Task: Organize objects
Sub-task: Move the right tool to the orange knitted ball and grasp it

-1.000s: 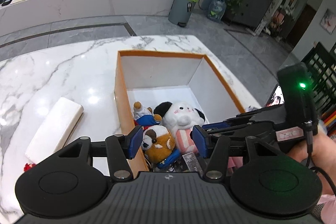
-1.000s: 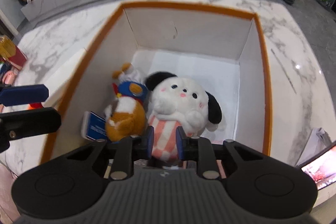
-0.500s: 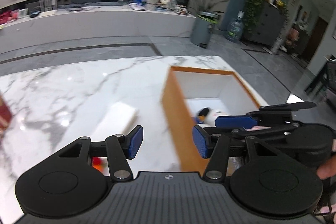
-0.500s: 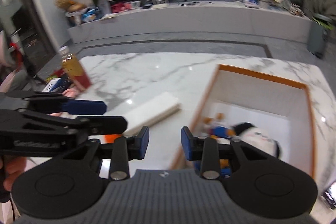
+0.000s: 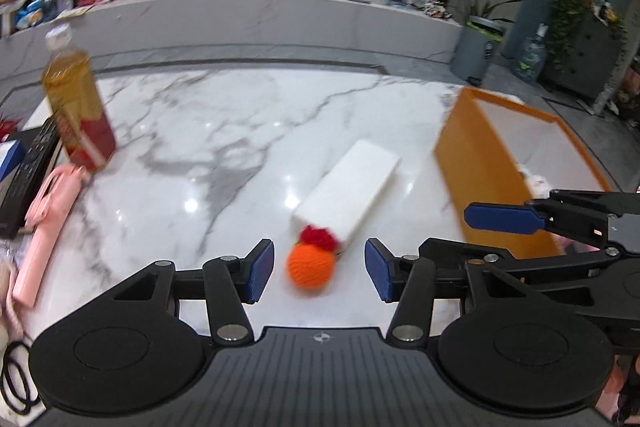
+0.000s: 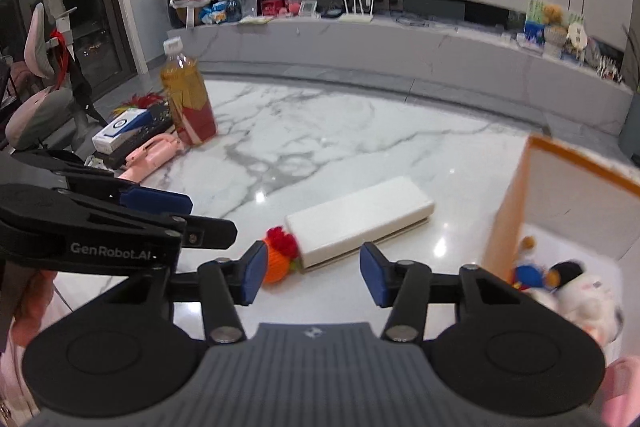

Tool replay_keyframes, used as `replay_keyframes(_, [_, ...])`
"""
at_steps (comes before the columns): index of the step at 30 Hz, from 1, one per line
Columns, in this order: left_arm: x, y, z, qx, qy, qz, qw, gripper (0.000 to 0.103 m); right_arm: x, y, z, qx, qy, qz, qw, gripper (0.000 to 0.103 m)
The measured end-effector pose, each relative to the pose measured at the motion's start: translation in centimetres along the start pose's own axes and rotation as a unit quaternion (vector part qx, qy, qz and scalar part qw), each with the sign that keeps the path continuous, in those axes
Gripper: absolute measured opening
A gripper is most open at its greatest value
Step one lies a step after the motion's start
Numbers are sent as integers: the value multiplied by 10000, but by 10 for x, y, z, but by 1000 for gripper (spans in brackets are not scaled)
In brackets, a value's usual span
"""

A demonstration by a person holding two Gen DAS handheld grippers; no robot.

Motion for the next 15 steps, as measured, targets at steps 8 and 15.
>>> replay_keyframes(8, [8,-24,33,-172,-393,-25,9991,56,43,-9,20,226,-439,-143,9987,53])
replay_keyframes(15, [18,-51,46,-611,-602,-136,9962,51,72,-24,28,159,-671,-266,9973,65])
Point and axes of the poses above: each gripper's, at about its wrist camera, not at the fingertips, and x roughly the way its jaws point, y to its right, z to its underside, the point moved 8 cm from there along x, roughly the way its jaws point, and after that the axes turned 13 degrees about x, right-handed, at the moved point
